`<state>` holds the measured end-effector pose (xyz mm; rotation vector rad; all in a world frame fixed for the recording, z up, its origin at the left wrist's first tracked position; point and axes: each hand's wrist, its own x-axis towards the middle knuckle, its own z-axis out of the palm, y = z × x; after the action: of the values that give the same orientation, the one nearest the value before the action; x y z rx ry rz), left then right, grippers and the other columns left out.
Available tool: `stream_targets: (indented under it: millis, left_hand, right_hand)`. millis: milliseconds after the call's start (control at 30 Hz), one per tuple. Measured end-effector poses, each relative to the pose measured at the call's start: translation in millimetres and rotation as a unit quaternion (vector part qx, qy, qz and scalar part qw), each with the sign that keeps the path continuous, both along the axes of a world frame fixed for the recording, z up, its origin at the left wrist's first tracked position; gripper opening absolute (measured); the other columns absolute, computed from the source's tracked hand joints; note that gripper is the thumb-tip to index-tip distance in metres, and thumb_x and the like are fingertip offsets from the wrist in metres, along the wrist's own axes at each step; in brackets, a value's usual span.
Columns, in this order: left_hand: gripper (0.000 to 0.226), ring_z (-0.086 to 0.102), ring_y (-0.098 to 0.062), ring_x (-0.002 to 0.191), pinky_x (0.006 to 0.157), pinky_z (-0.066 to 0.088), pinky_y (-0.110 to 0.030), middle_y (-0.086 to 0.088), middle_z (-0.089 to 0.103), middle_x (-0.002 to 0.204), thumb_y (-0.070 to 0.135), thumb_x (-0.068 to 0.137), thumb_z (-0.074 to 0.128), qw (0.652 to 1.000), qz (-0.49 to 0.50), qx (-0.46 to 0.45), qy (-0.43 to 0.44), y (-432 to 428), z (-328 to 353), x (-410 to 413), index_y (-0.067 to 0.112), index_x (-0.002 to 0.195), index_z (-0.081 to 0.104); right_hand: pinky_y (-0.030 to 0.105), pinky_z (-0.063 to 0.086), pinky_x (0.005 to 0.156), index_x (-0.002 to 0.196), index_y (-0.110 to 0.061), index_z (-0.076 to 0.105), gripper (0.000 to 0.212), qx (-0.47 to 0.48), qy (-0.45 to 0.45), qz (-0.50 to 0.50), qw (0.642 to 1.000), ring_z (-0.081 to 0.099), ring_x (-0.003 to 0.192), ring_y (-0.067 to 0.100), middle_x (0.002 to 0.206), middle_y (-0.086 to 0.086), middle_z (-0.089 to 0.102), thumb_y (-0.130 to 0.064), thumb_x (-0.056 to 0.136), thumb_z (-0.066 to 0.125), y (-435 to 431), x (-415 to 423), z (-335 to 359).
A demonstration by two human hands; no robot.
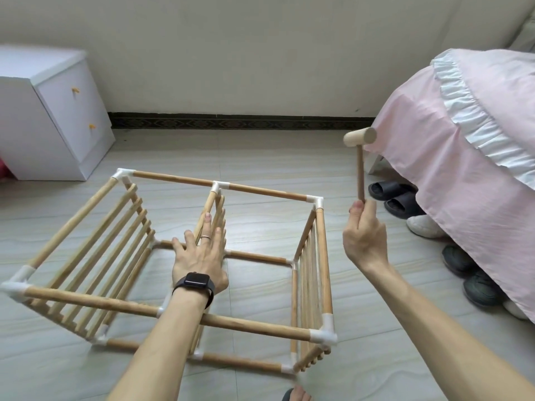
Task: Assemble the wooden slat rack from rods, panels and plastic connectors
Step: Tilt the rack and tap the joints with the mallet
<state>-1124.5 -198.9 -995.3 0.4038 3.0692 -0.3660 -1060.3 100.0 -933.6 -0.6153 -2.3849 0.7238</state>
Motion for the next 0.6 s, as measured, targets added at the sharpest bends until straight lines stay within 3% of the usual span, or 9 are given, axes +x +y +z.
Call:
stream_targets:
  millis: [100,133,233,267,300,367,400,533,600]
  left_hand:
    - [0.089,0.025,-0.041,0.134,0.110,0.020,-0.064,-0.013,-0.029,0.161,0.053,0.087,0.045,1.000,-0.005,0.001,0.008,-1,0,1,0.024,0.158,-0.001]
    - [0.089,0.026,-0.041,0.133,0.110,0.021,-0.063,-0.013,-0.029,0.161,0.053,0.087,0.044,1.000,-0.007,0.002,0.010,-2,0,1,0.024,0.158,0.000]
    - [0.089,0.026,-0.041,0.133,0.110,0.021,-0.062,-0.014,-0.030,0.160,0.055,0.086,0.044,1.000,-0.012,-0.003,0.017,-2,-1,0,0.025,0.158,0.001]
    - [0.089,0.026,-0.041,0.134,0.111,0.021,-0.061,-0.014,-0.030,0.160,0.056,0.086,0.044,1.000,-0.012,-0.001,0.015,-2,-1,0,0.025,0.158,0.002]
    - [0.089,0.026,-0.042,0.134,0.111,0.021,-0.061,-0.014,-0.029,0.160,0.056,0.086,0.044,1.000,-0.013,0.002,0.013,-3,-1,0,0.025,0.158,0.002]
    - [0.088,0.027,-0.042,0.134,0.111,0.021,-0.060,-0.014,-0.028,0.161,0.056,0.085,0.044,1.000,-0.016,0.001,0.016,-4,-1,1,0.025,0.158,0.004]
    - [0.088,0.026,-0.042,0.134,0.111,0.020,-0.060,-0.014,-0.028,0.161,0.056,0.085,0.044,1.000,-0.016,0.001,0.015,-4,-1,1,0.026,0.158,0.006]
    - [0.078,0.005,-0.044,0.146,0.113,0.006,-0.064,-0.012,-0.025,0.162,0.057,0.084,0.041,1.000,-0.017,0.002,-0.021,-2,5,-1,0.029,0.154,0.021]
    - [0.069,-0.011,-0.041,0.150,0.114,-0.006,-0.064,-0.011,-0.012,0.166,0.058,0.086,0.038,0.998,-0.036,-0.002,-0.044,-4,10,1,0.029,0.149,0.034]
  right_hand:
    - [0.042,0.044,0.069,0.101,-0.010,0.054,0.046,-0.007,-0.234,0.015,0.972,0.058,0.080,0.032,0.082,0.007,0.062,-0.040,0.109,0.019,4,-2,-3]
    - [0.043,0.045,0.073,0.100,-0.010,0.057,0.048,-0.009,-0.238,0.019,0.971,0.058,0.083,0.032,0.086,0.007,0.063,-0.040,0.109,0.020,7,-2,-3]
    - [0.033,0.035,0.055,0.095,-0.016,0.053,0.043,-0.021,-0.042,-0.004,0.999,0.054,0.062,0.020,0.068,-0.002,0.058,-0.043,0.109,0.022,3,2,-4]
    - [0.032,0.033,0.053,0.095,-0.016,0.050,0.042,-0.014,-0.038,-0.007,0.999,0.053,0.060,0.021,0.066,-0.002,0.056,-0.044,0.109,0.021,1,3,-5]
    - [0.034,0.037,0.056,0.096,-0.015,0.049,0.043,-0.012,-0.090,-0.003,0.996,0.055,0.064,0.025,0.068,0.001,0.055,-0.043,0.109,0.019,0,2,-6]
    - [0.043,0.047,0.074,0.096,-0.012,0.053,0.047,-0.021,-0.264,0.011,0.964,0.057,0.083,0.033,0.083,0.007,0.058,-0.041,0.109,0.018,0,2,-7]
    - [0.043,0.047,0.079,0.093,-0.010,0.056,0.049,-0.040,-0.284,0.018,0.958,0.056,0.088,0.032,0.090,0.008,0.061,-0.039,0.109,0.019,2,4,-8]
    - [0.038,0.039,0.072,0.084,-0.019,0.061,0.046,-0.126,-0.179,0.001,0.976,0.056,0.082,0.022,0.083,-0.001,0.063,-0.041,0.107,0.028,0,34,-18]
    - [0.035,0.038,0.065,0.083,-0.021,0.062,0.044,-0.195,-0.153,-0.002,0.969,0.057,0.077,0.018,0.078,-0.002,0.063,-0.042,0.107,0.031,-6,57,-30]
